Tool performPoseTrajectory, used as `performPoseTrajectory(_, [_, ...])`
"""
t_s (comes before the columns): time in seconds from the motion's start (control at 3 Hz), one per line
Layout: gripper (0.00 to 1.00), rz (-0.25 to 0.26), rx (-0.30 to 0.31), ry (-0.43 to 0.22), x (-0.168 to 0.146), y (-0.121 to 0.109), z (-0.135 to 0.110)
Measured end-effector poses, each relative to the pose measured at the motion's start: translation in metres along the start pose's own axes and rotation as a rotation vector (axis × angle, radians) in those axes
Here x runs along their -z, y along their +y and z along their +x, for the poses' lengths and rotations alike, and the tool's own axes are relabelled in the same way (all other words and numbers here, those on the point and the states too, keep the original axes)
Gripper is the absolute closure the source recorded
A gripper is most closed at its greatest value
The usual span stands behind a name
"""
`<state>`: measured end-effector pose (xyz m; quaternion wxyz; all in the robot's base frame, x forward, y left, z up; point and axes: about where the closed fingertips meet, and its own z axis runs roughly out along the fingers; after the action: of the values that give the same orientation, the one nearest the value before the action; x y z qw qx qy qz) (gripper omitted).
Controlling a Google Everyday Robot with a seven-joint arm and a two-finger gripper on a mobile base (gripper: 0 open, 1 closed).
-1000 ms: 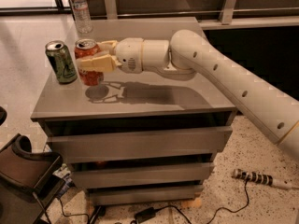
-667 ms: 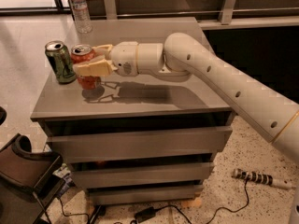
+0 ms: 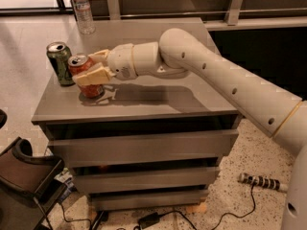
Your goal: Move coke can near green can
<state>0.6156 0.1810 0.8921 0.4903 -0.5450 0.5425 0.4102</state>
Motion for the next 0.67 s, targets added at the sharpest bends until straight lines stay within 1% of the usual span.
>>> performPoseTrajectory(0.33, [0.82,-0.004,0.001,0.0,-0.0021,0.0012,-0.0002])
performPoseTrajectory(0.67, [0.59,-0.009,0.001,-0.001,-0.0045,0.0027,-0.0008])
